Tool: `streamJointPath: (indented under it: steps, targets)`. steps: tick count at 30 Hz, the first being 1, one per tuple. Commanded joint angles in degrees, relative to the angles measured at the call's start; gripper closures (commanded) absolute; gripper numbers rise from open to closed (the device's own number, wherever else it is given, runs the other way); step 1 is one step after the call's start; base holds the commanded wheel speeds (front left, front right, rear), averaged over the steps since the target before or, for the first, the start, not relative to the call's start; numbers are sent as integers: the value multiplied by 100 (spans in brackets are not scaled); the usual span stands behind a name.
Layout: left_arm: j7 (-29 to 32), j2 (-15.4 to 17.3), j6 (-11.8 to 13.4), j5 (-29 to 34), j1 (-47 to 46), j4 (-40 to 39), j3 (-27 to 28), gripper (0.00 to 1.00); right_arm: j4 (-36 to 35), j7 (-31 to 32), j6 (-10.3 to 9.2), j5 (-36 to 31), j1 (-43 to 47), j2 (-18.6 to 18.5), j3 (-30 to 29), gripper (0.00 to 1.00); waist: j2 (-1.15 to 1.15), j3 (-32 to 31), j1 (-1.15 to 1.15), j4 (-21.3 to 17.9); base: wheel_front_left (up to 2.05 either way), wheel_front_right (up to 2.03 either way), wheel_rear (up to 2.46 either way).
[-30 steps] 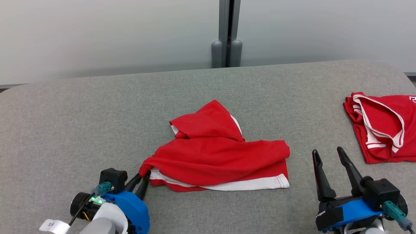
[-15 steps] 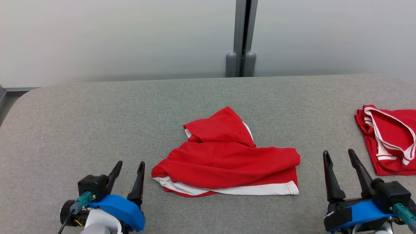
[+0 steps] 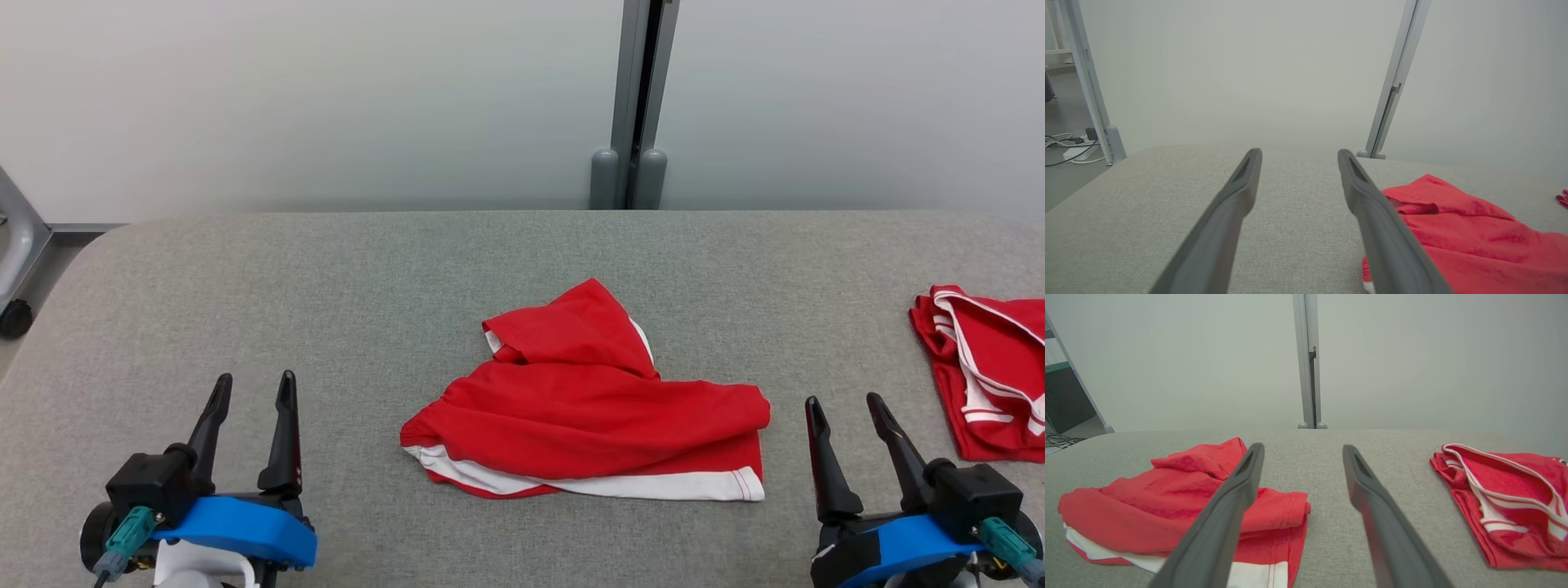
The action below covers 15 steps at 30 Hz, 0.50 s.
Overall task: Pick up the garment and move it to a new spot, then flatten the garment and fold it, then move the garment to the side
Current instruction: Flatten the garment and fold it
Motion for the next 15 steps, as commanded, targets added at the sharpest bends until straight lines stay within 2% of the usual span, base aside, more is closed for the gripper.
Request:
streamJointPath:
  steps: [1,15]
  targets:
    - [-21,-23,-56,104,70,24,127,0,25,20,0,42,81,-4,11,0,0,-19,0,-6,0,0,0]
    - [-23,-240,-436,565,193,543,650,0,106,46,0,164,208,-4,70,0,0,-110,0,-72,0,0,0]
